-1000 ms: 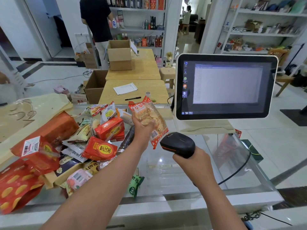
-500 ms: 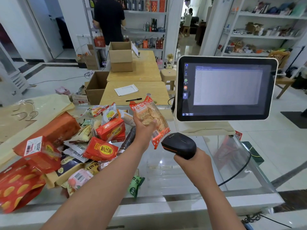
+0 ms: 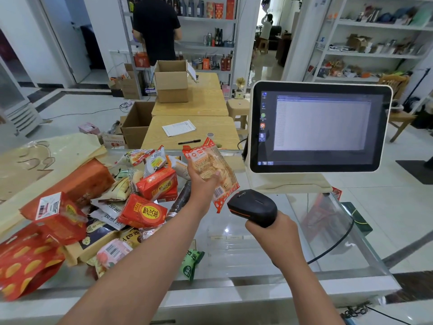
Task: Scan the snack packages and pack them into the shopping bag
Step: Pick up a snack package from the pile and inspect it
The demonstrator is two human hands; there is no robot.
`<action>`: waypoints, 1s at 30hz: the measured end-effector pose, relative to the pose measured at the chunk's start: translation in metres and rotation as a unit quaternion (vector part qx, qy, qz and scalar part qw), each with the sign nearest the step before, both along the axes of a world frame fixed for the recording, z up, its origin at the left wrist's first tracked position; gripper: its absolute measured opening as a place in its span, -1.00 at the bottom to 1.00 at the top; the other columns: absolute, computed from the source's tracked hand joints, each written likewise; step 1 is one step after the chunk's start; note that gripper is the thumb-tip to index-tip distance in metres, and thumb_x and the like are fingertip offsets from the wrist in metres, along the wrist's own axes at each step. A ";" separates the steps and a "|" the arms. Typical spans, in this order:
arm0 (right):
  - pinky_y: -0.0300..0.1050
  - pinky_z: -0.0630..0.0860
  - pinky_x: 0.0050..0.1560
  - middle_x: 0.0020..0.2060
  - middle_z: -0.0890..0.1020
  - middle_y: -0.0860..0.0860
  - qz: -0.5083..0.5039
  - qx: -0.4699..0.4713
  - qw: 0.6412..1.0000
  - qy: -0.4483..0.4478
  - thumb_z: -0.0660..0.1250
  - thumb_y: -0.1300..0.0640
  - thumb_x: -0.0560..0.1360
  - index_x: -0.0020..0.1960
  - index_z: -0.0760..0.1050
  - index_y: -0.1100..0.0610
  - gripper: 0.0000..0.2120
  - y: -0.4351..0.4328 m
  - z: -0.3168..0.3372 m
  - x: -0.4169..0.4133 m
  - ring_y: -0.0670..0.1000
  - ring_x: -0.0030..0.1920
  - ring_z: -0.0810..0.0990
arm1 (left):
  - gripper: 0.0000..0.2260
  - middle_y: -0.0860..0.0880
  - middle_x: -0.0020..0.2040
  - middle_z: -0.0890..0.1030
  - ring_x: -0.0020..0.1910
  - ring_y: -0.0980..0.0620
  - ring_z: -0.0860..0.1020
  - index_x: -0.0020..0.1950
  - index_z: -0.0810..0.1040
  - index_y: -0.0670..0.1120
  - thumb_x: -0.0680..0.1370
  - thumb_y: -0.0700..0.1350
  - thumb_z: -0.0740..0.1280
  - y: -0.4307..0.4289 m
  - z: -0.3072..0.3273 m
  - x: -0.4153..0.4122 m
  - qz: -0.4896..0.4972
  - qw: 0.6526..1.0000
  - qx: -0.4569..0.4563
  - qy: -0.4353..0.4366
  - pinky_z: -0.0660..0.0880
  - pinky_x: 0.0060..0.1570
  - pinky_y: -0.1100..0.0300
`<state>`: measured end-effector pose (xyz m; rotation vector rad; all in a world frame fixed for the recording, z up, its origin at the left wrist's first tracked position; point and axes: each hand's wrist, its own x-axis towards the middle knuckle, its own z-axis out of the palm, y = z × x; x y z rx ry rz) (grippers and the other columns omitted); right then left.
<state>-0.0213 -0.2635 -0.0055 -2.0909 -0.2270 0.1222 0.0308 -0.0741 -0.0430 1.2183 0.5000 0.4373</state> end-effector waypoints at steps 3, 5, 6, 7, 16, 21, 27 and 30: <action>-0.39 0.27 -0.53 -0.53 0.45 -0.09 -0.002 0.002 1.000 -0.001 0.41 0.21 0.33 -0.34 0.44 0.09 -0.83 0.000 0.001 0.000 -0.14 -0.51 0.38 | -0.20 -0.03 0.42 0.33 0.36 -0.05 0.38 0.54 -0.11 0.16 0.55 -0.30 0.33 0.001 0.000 0.001 0.000 1.000 -0.001 0.002 0.44 0.27 -0.10; -0.40 0.26 -0.55 -0.55 0.44 -0.10 -0.003 0.004 1.000 -0.001 0.41 0.21 0.32 -0.36 0.43 0.07 -0.82 0.000 0.001 0.000 -0.15 -0.53 0.38 | -0.20 -0.01 0.39 0.32 0.33 -0.01 0.36 0.55 -0.11 0.15 0.55 -0.30 0.33 0.001 0.000 0.001 0.000 1.000 0.001 0.002 0.43 0.25 -0.04; -0.41 0.26 -0.55 -0.56 0.44 -0.10 -0.005 0.003 1.000 -0.002 0.41 0.21 0.32 -0.36 0.43 0.08 -0.83 0.000 0.001 0.000 -0.15 -0.53 0.38 | -0.20 0.01 0.37 0.32 0.32 0.00 0.36 0.55 -0.11 0.15 0.55 -0.30 0.33 0.001 0.000 0.001 0.001 1.000 0.003 0.001 0.43 0.24 -0.02; -0.41 0.27 -0.55 -0.55 0.44 -0.09 -0.006 0.001 1.000 -0.002 0.41 0.21 0.32 -0.35 0.44 0.09 -0.84 0.000 0.001 0.000 -0.14 -0.52 0.37 | -0.20 0.01 0.35 0.32 0.33 -0.01 0.36 0.55 -0.11 0.15 0.55 -0.30 0.33 0.001 0.000 0.001 0.002 1.000 0.004 0.001 0.43 0.25 -0.02; -0.34 0.30 -0.52 -0.52 0.47 -0.05 0.002 0.002 1.000 0.000 0.42 0.20 0.31 -0.31 0.48 0.17 -0.88 0.004 0.002 0.000 -0.11 -0.50 0.37 | -0.19 -0.05 0.43 0.32 0.37 -0.06 0.37 0.54 -0.12 0.17 0.55 -0.30 0.33 0.006 -0.001 0.002 0.000 1.000 -0.012 -0.008 0.47 0.17 -0.01; -0.33 0.30 -0.52 -0.53 0.46 -0.06 0.010 0.000 1.000 -0.001 0.42 0.20 0.29 -0.31 0.48 0.18 -0.88 0.006 0.002 0.000 -0.13 -0.51 0.35 | -0.17 -0.07 0.43 0.34 0.37 -0.09 0.38 0.54 -0.14 0.18 0.55 -0.32 0.32 0.007 -0.005 0.002 -0.003 1.000 -0.024 -0.014 0.48 0.15 -0.02; -0.34 0.28 -0.53 -0.54 0.46 -0.07 0.015 0.004 1.000 -0.001 0.42 0.22 0.29 -0.31 0.49 0.16 -0.90 0.006 0.002 0.000 -0.12 -0.52 0.35 | -0.17 -0.06 0.43 0.33 0.37 -0.09 0.38 0.54 -0.13 0.19 0.54 -0.31 0.33 0.009 -0.008 0.002 -0.007 1.000 -0.024 -0.014 0.48 0.18 -0.07; -0.35 0.26 -0.54 -0.58 0.43 -0.09 0.018 0.008 1.000 0.003 0.41 0.22 0.29 -0.34 0.46 0.13 -0.87 0.007 0.003 0.000 -0.13 -0.54 0.34 | -0.21 -0.08 0.44 0.31 0.38 -0.10 0.37 0.54 -0.09 0.16 0.55 -0.31 0.33 0.010 -0.009 0.004 -0.005 1.000 -0.023 -0.017 0.45 0.24 -0.15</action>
